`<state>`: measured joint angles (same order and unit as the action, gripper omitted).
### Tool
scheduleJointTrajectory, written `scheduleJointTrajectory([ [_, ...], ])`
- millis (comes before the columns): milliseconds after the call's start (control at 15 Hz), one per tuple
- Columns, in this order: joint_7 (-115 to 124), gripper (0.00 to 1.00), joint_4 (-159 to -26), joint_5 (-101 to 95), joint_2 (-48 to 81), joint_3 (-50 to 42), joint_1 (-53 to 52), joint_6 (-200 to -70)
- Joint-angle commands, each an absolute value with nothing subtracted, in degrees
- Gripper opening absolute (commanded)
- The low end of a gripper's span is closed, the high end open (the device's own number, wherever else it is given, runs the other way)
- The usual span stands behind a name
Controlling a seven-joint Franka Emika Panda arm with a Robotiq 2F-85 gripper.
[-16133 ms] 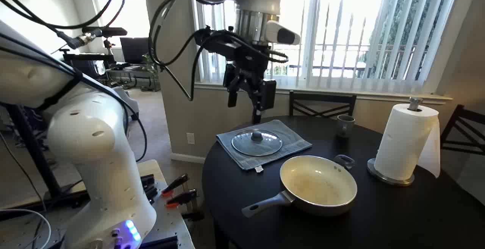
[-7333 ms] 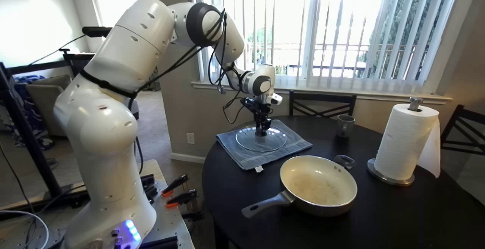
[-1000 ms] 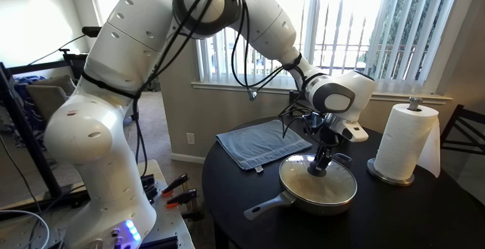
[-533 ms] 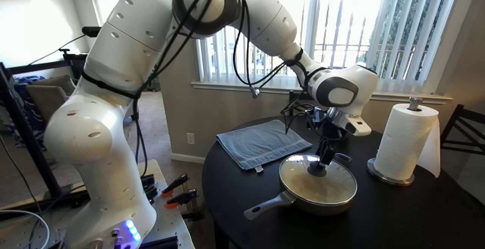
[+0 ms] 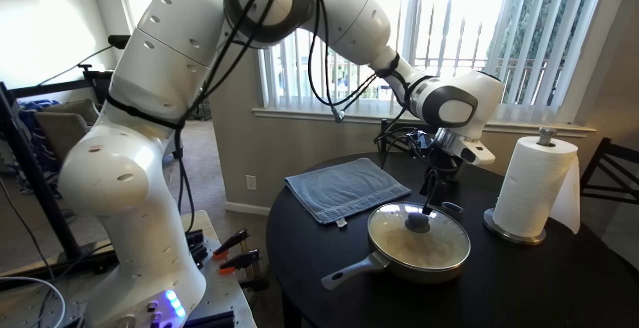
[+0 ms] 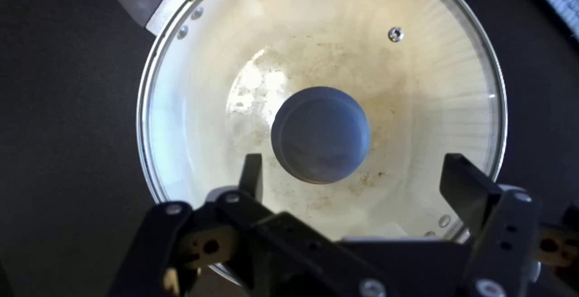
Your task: Put the lid on the pot
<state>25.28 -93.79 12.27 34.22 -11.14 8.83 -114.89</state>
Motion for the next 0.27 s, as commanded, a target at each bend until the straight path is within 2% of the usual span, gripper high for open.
scheduleJointTrajectory([
  [0, 25.4, 1.00, -93.6, 12.1, 34.3, -10.9, 9.1, -114.8],
  [200, 25.4, 1.00, -93.6, 12.1, 34.3, -10.9, 9.1, -114.8],
])
